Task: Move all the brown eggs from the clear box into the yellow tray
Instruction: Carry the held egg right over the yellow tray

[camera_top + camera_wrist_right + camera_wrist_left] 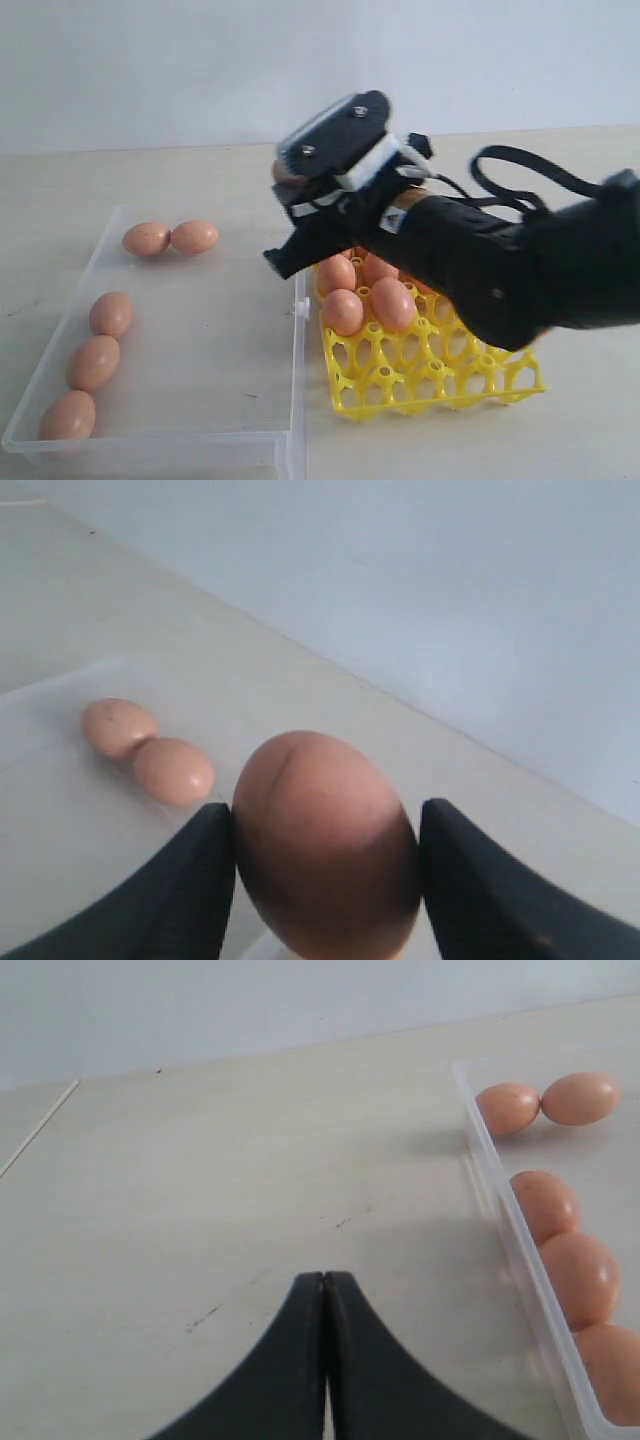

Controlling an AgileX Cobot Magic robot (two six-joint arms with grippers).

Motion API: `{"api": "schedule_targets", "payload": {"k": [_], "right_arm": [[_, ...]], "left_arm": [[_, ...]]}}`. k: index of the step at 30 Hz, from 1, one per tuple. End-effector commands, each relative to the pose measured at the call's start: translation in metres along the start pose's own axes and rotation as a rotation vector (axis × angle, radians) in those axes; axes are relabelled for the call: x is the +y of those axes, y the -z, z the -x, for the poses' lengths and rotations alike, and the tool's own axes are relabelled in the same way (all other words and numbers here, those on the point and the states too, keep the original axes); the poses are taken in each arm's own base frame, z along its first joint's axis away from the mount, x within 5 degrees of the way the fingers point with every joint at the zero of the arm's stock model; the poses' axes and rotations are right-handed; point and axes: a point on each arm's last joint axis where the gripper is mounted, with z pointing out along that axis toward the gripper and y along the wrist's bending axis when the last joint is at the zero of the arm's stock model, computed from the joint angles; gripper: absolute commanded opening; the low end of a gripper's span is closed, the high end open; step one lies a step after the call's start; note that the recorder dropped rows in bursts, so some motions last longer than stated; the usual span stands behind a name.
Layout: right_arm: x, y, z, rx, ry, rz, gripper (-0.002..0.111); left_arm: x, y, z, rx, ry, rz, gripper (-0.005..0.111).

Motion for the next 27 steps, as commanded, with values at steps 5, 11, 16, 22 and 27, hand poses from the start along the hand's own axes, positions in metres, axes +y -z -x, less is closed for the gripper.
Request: {"api": "schedule_targets", "payload": {"k": [5,11,16,22,27], "right_arm": [[-0.023,0.074,-0.042,0.014,-0.209,-0.158,0.0],[-0.026,0.091,-0.066,0.051,-0.282,-0.211,0.0],[-0.029,0.095,-0.072,0.06,-0.366,-0.263,0.0],[-0.026,0.088,-0.087,0.116,-0.393,-0.28,0.0],[-0.025,0.082,-0.095,0.12,-0.382,-0.295,0.0]], "left_arm": [[0.0,0.001,0.002,-0.02,0.005,-0.007,0.0],[0.0,0.001,0.002,-0.02,0.007,-0.007,0.0],[0.0,0.001,0.002,-0.02,0.005,-0.007,0.0],[0.0,0.001,0.002,-0.02,0.005,-0.007,0.0],[0.0,0.001,0.002,-0.02,0.008,-0.007,0.0]]}}
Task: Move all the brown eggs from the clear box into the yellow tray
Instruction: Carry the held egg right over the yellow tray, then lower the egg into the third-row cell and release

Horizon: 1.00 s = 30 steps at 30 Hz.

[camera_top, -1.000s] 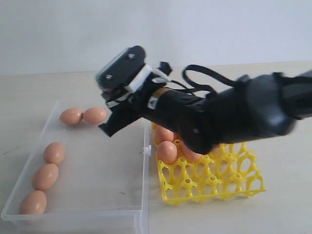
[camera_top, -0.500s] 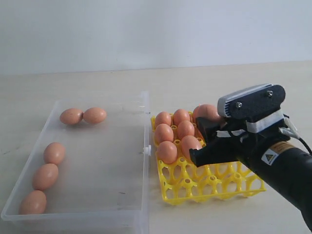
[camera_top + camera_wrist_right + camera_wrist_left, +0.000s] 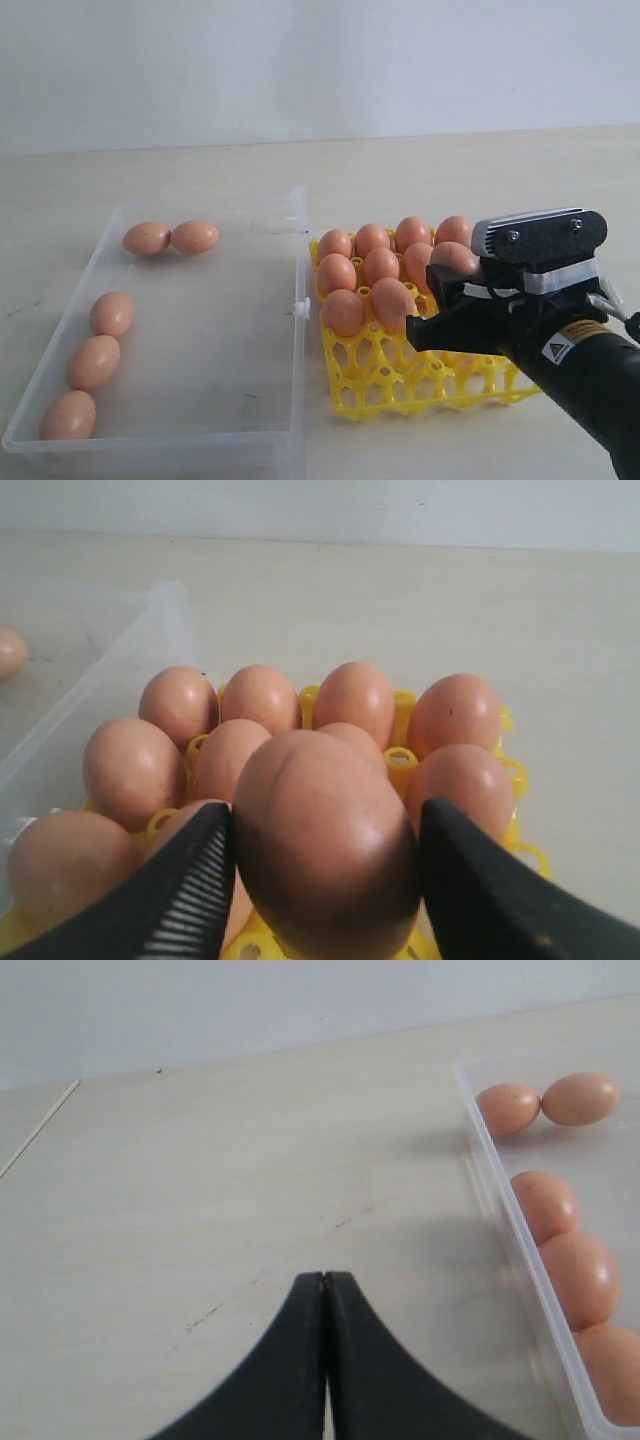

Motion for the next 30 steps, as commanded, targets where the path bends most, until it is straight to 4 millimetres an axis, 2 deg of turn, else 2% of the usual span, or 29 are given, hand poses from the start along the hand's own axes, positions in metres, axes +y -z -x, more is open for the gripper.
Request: {"api": "schedule_targets", "payload": {"k": [1,6,13,21,23,26,30], "right_arm": [[-0.002,-0.005,-0.004,-0.017,-0.004,-0.023,0.0],[-0.003,-0.01,-0.011,-0.009,0.008,-0.035,0.0],[0.002,-0.027,-0.007,-0.015,-0.001,-0.043,0.0],[0.003,-0.03,-0.009,0.015,-0.006,-0.044,0.001],[0.003,-0.03,-0.009,0.018,-0.007,-0.044,0.006],[0.003,-0.03,-0.01,0.026,-0.005,-0.04,0.023],[0.003,-0.03,-0.011,0.037,-0.009,-0.044,0.055]], "left_arm": [[0.0,0.001,0.002,-0.02,0.008,-0.007,0.0],[0.0,0.001,0.002,-0.02,0.005,-0.007,0.0],[0.0,0.001,0.002,-0.02,0.008,-0.007,0.0],[0.0,0.001,0.002,-0.02,0.005,-0.007,0.0],[0.0,0.001,0.002,-0.02,0.005,-0.007,0.0],[0.0,0.001,0.002,-0.02,0.008,-0.007,0.0],[0.0,0.001,0.002,-0.02,0.008,-0.007,0.0]]}}
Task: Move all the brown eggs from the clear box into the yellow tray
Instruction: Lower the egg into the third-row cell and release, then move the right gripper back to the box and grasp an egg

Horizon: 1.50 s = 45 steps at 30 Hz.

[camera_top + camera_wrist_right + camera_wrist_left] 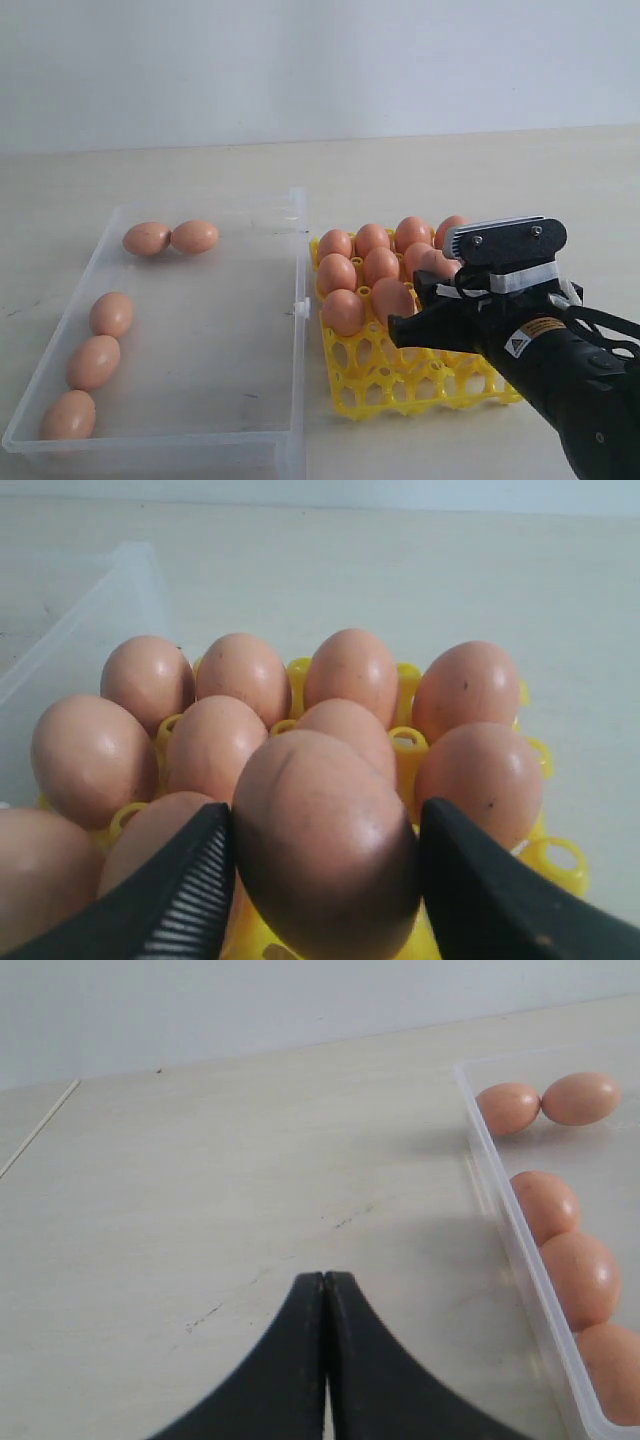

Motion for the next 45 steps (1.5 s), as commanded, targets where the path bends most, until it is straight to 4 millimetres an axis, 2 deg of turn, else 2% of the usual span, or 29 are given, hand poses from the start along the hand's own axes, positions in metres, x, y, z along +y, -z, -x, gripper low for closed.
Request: {"api": "schedule_targets", "payload": {"k": [1,4,7,9,13,14,15,19,23,28,33,35,37,40,42,45], "right_arm": [[-0.002,-0.002,0.001,0.0,-0.013,-0.012,0.061],[-0.004,0.0,0.004,-0.01,-0.011,-0.032,0.064],[-0.005,0.008,0.019,-0.062,0.014,-0.027,0.056],[-0.004,0.017,0.033,-0.103,0.035,-0.01,0.044],[0.002,0.036,0.068,-0.166,0.076,0.074,0.006],[0.005,0.039,0.075,-0.157,0.081,0.101,0.0],[0.009,0.039,0.082,-0.149,0.095,0.124,0.0],[0.033,0.031,0.095,0.029,0.175,0.267,0.0],[0.051,0.013,0.089,0.195,0.209,0.345,0.0],[0.053,-0.001,0.08,0.198,0.297,0.332,0.0],[0.054,-0.004,0.089,0.135,0.288,0.309,0.001],[0.062,-0.004,0.097,0.173,0.235,0.351,0.007],[0.078,-0.004,0.103,0.21,0.254,0.416,0.016],[0.105,-0.009,0.112,0.239,0.244,0.485,0.038],[0.126,-0.018,0.115,0.243,0.261,0.519,0.049],[0.156,-0.041,0.115,0.277,0.251,0.558,0.053]], "left_arm": [[0.0,0.001,0.002,-0.02,0.008,-0.007,0.0],[0.0,0.001,0.002,-0.02,0.005,-0.007,0.0],[0.0,0.001,0.002,-0.02,0.005,-0.007,0.0],[0.0,0.001,0.002,-0.02,0.005,-0.007,0.0],[0.0,0.001,0.002,-0.02,0.007,-0.007,0.0],[0.0,0.001,0.002,-0.02,0.007,-0.007,0.0],[0.0,0.001,0.002,-0.02,0.007,-0.007,0.0],[0.0,0.001,0.002,-0.02,0.007,-0.007,0.0],[0.0,0.001,0.002,-0.02,0.007,-0.007,0.0],[0.0,0.001,0.002,-0.02,0.007,-0.007,0.0],[0.0,0.001,0.002,-0.02,0.007,-0.007,0.0],[0.0,0.001,0.002,-0.02,0.007,-0.007,0.0],[0.0,0.001,0.002,-0.02,0.007,-0.007,0.0],[0.0,0.001,0.002,-0.02,0.007,-0.007,0.0],[0.0,0.001,0.002,-0.02,0.007,-0.007,0.0],[0.0,0.001,0.002,-0.02,0.007,-0.007,0.0]]}}
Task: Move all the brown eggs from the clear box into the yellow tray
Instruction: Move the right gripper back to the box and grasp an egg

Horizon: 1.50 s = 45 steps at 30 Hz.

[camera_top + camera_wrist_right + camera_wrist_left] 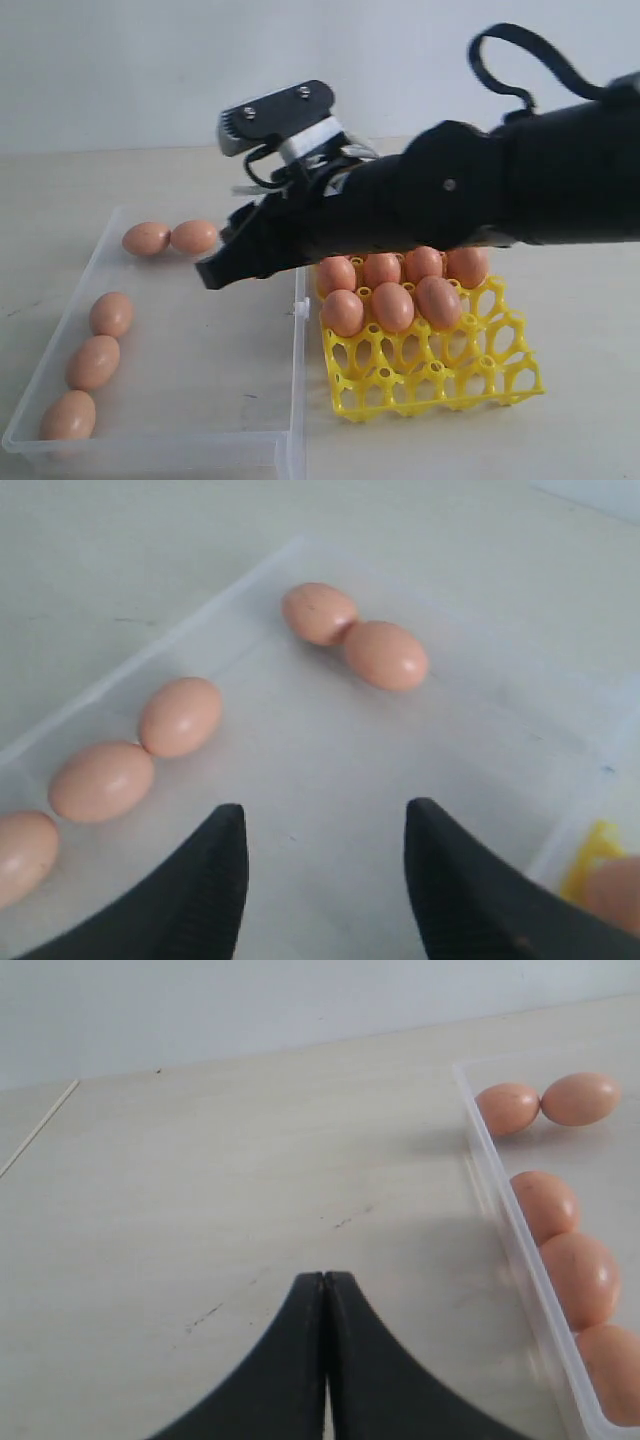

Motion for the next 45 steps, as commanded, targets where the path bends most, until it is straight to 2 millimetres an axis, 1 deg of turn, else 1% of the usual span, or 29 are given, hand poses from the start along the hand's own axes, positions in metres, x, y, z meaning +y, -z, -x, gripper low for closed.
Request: {"api": "schedule_targets", "payload": {"k": [1,6,8,10,12,17,21,30,41,42,43,44,45], "right_arm": [[0.02,-0.043,0.015,0.046,-0.005,0.064,0.053],[0.033,-0.095,0.032,0.111,-0.125,0.122,0.053],[0.037,-0.113,0.035,0.173,-0.204,0.149,0.053],[0.041,-0.129,0.033,0.239,-0.245,0.169,0.054],[0.044,-0.14,0.037,0.271,-0.271,0.185,0.057],[0.046,-0.162,0.035,0.369,-0.287,0.184,0.062],[0.045,-0.172,0.033,0.397,-0.28,0.169,0.062],[0.045,-0.184,0.032,0.391,-0.275,0.173,0.062],[0.044,-0.199,0.021,0.407,-0.277,0.168,0.062],[0.044,-0.199,0.02,0.407,-0.273,0.169,0.06],[0.044,-0.199,0.02,0.406,-0.265,0.168,0.055],[0.044,-0.199,0.02,0.406,-0.258,0.164,0.046],[0.043,-0.199,0.02,0.406,-0.251,0.16,0.034]], "left_arm": [[0.0,0.001,0.002,-0.02,0.007,-0.007,0.0],[0.0,0.001,0.002,-0.02,0.007,-0.007,0.0],[0.0,0.001,0.002,-0.02,0.007,-0.007,0.0],[0.0,0.001,0.002,-0.02,0.007,-0.007,0.0],[0.0,0.001,0.002,-0.02,0.007,-0.007,0.0],[0.0,0.001,0.002,-0.02,0.007,-0.007,0.0],[0.0,0.001,0.002,-0.02,0.007,-0.007,0.0],[0.0,0.001,0.002,-0.02,0.007,-0.007,0.0],[0.0,0.001,0.002,-0.02,0.005,-0.007,0.0],[0.0,0.001,0.002,-0.02,0.005,-0.007,0.0],[0.0,0.001,0.002,-0.02,0.005,-0.007,0.0],[0.0,0.001,0.002,-0.02,0.005,-0.007,0.0],[0.0,0.001,0.002,-0.02,0.005,-0.007,0.0]]}}
